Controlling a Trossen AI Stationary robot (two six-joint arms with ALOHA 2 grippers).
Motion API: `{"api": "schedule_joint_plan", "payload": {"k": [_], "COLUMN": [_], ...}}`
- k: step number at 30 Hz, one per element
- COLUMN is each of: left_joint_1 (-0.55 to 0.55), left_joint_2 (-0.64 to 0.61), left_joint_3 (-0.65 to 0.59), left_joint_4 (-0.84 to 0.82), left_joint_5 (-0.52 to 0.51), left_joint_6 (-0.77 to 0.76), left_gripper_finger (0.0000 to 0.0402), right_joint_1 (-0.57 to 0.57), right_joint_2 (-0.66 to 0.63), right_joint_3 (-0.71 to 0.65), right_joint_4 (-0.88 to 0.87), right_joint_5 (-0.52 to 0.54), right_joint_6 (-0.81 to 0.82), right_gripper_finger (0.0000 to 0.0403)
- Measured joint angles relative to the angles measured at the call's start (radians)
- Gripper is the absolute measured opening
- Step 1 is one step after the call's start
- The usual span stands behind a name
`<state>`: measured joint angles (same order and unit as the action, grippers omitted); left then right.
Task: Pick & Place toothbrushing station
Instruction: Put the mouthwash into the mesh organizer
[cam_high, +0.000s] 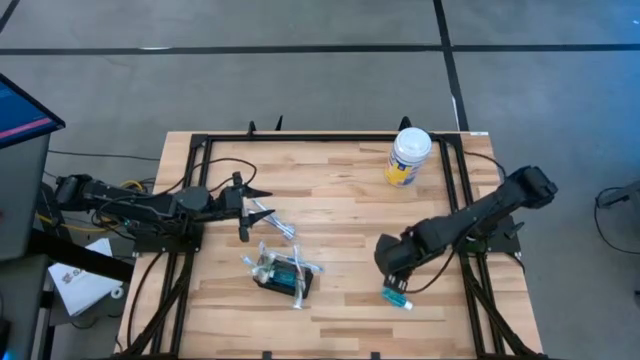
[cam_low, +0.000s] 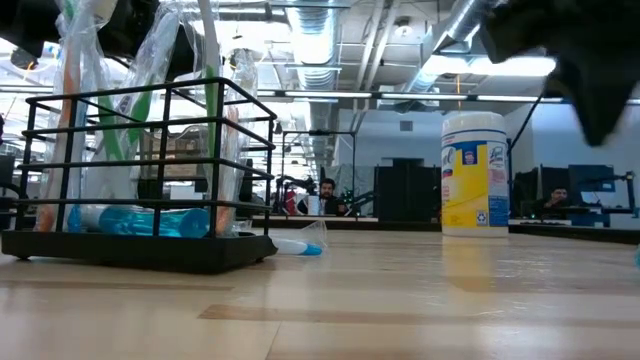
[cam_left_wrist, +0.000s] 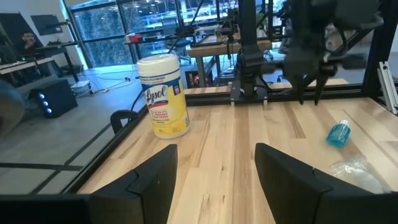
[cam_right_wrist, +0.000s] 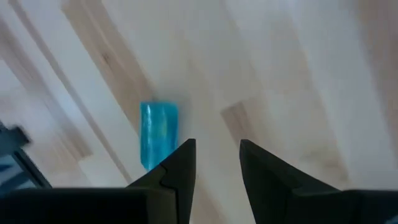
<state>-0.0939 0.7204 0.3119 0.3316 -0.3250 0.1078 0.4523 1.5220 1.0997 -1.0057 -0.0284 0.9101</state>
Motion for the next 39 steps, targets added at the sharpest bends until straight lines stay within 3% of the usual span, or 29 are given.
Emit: {"api": "schedule_joint_plan", "payload": {"k": [9,27,39], "left_joint_1": [0.000,0.000,0.000], "left_joint_2": [0.000,0.000,0.000], "left_joint_3": [0.000,0.000,0.000], "left_joint_4": [-0.002,-0.002,0.002], "left_joint_5": [0.000,0.000,0.000], "left_joint_6": [0.000,0.019,0.091], "left_gripper_finger": [0.0209,0.0209,0.0209], "right_joint_1": [0.057,0.212,0.266], "right_joint_2": [0.093,0.103,0.122], "right_joint_3": [-0.066,-0.065,-0.064], "right_joint_4": [0.095,0.194,0.239], "right_joint_5": [-0.171,-0.103,-0.092], "right_joint_6": [0.130,0.369,0.430], "right_gripper_finger": [0.0115,0.0115,0.0115]}}
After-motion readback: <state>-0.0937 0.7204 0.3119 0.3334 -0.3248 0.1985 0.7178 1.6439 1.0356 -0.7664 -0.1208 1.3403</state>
